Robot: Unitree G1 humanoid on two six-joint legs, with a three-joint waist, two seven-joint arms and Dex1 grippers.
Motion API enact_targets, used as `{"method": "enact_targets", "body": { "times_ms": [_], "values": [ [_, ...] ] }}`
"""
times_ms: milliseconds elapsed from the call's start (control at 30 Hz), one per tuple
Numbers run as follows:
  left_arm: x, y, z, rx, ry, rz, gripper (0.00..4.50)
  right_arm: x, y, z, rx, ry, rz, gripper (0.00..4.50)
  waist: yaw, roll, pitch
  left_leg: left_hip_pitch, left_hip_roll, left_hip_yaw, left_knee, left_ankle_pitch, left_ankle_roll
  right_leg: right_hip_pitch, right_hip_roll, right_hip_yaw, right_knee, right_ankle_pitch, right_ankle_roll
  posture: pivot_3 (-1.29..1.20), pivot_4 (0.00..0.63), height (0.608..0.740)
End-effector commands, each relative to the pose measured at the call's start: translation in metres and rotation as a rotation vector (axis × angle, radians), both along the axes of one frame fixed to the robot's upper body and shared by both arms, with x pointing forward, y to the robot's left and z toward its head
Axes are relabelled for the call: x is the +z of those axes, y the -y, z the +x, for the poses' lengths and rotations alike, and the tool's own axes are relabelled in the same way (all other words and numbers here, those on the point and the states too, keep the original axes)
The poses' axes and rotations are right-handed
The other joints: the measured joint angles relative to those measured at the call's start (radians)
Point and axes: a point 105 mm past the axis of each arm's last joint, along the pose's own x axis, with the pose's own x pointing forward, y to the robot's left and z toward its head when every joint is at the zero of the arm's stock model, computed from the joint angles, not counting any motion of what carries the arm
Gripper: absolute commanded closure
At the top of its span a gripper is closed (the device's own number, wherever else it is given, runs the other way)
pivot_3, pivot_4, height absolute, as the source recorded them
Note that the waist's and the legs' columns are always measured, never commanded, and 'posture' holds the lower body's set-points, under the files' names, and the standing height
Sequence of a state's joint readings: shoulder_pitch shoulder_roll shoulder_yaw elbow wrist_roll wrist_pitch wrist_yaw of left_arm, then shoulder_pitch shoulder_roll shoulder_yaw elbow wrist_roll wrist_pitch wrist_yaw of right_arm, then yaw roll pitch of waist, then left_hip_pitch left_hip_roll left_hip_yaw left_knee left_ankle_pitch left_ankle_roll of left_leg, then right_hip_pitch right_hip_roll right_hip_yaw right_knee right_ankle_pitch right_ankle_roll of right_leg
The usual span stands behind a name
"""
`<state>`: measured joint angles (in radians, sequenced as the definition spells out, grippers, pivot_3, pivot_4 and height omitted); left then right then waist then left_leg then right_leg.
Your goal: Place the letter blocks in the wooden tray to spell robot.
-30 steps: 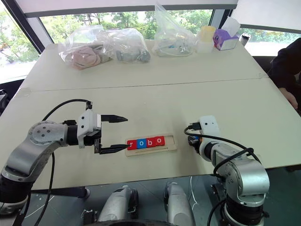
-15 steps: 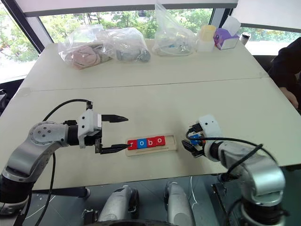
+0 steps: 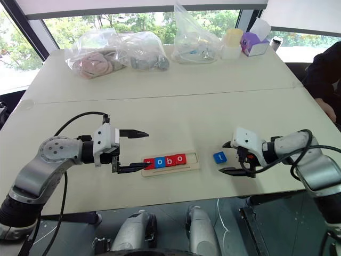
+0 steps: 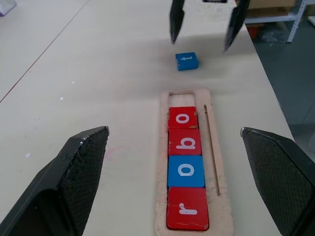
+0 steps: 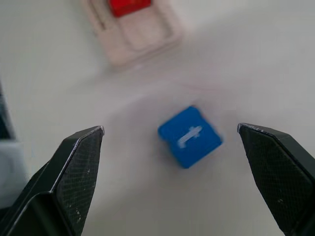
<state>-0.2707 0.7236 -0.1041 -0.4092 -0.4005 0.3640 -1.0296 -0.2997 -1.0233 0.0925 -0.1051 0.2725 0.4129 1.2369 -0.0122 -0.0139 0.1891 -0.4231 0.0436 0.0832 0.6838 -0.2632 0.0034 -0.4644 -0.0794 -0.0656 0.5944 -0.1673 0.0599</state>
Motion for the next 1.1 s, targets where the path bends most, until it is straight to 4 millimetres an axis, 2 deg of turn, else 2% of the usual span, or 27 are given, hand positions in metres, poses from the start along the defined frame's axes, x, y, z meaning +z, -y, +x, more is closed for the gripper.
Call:
{"method": "enact_targets", "body": {
  "times_ms": [33, 267, 633, 733, 900, 1100],
  "values": [
    [0.007, 0.002, -0.002, -0.005, 0.041, -0.003, 0.0, -0.003, 0.004, 0.009, 0.058, 0.012, -0.036, 0.02, 0.002, 0.0, 0.0, 0.0, 0.0, 0.0, 0.0, 0.0, 0.0, 0.0, 0.0, 0.0, 0.001, 0.0, 0.0, 0.0, 0.15, 0.74],
    [0.007, -0.001, -0.003, 0.004, 0.041, 0.002, 0.0, -0.016, 0.005, 0.011, 0.133, -0.021, -0.08, 0.02, 0.008, 0.0, 0.0, -0.001, -0.001, 0.002, 0.0, 0.0, 0.0, 0.0, 0.0, 0.0, 0.001, 0.0, 0.0, 0.0, 0.15, 0.74],
    [0.007, -0.001, -0.006, 0.008, 0.044, 0.01, 0.0, -0.022, 0.007, 0.017, 0.17, 0.004, -0.106, 0.02, 0.005, 0.0, 0.0, 0.003, 0.0, 0.003, 0.0, 0.0, 0.0, 0.003, 0.0, 0.0, 0.002, 0.0, 0.0, 0.0, 0.15, 0.74],
    [0.007, -0.001, -0.007, 0.005, 0.045, 0.01, 0.0, -0.022, 0.009, 0.021, 0.161, 0.017, -0.106, 0.84, 0.004, 0.0, 0.0, 0.004, 0.0, 0.003, 0.0, 0.0, 0.0, 0.003, 0.0, 0.0, 0.002, 0.0, 0.0, 0.0, 0.15, 0.74],
    [0.006, -0.001, -0.006, 0.002, 0.044, 0.009, 0.0, -0.017, 0.004, 0.023, 0.168, 0.036, -0.083, 3.34, 0.003, 0.0, 0.0, 0.005, 0.0, 0.003, 0.0, 0.0, 0.0, 0.005, 0.0, 0.0, 0.002, 0.0, 0.0, 0.0, 0.15, 0.74],
    [0.006, 0.0, -0.007, 0.0, 0.041, 0.008, 0.0, 0.014, -0.035, 0.017, 0.248, 0.089, 0.015, 3.38, 0.002, 0.0, 0.0, 0.005, 0.0, 0.002, 0.0, 0.0, 0.0, 0.004, 0.0, 0.0, 0.003, 0.001, 0.0, 0.0, 0.15, 0.74]
  ]
}}
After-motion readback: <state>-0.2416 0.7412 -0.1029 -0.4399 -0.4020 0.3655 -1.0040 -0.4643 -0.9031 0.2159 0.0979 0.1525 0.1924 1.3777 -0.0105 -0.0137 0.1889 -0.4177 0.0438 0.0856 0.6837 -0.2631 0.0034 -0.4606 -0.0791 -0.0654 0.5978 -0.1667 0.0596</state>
